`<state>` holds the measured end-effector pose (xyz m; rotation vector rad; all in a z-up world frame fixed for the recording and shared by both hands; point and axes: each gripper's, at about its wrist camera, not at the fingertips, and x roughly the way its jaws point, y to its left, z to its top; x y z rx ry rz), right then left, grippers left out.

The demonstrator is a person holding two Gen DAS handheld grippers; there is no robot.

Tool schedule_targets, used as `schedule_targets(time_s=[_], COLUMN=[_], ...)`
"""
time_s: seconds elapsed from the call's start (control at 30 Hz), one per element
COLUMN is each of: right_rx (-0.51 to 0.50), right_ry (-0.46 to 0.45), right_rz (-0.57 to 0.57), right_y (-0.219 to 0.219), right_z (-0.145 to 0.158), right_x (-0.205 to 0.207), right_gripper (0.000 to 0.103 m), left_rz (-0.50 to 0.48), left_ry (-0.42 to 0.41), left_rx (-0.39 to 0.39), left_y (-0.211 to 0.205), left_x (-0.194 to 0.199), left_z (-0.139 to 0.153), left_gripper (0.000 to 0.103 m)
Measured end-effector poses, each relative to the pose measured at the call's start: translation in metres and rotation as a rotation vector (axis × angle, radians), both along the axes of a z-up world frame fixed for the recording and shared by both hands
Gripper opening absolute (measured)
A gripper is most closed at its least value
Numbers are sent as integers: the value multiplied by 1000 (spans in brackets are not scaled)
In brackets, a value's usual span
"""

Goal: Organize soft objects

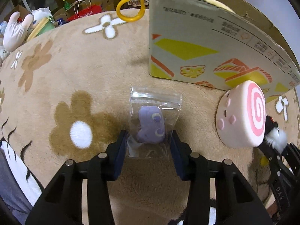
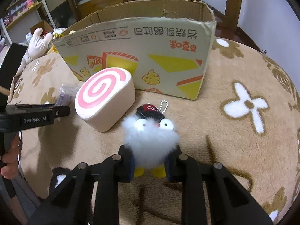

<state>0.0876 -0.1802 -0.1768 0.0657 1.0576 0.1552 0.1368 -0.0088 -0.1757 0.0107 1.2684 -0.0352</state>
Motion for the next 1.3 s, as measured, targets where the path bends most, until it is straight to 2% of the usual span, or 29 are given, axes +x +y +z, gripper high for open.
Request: schedule_targets(time_s=[0.23, 0.4, 0.53, 0.7, 0.9, 1.3], right_rx=[50, 59, 90, 130, 142, 152], right_ry=[-66, -150, -213, -290, -341, -375], right_rz=[-23, -9, -12, -7, -7, -13], right_y=[-12, -16, -20, -21, -23, -26], right_z=[20, 48, 69, 98, 113, 115], right_x=[-6, -13, -17, -17, -12, 12], right_gripper=[25, 25, 25, 25, 25, 25], left_rz=[-6, -36, -22, -56, -77, -124], left_ry=[-95, -237, -322, -415, -473, -541], left_rx=[2, 12, -36, 4, 5, 35], left_y=[-8, -17, -12, -17, -20, -37], left_x=[-20, -39, -46, -50, -45, -19], left_z=[30, 68, 97, 123, 136, 148], left_gripper=[43, 43, 43, 43, 43, 43])
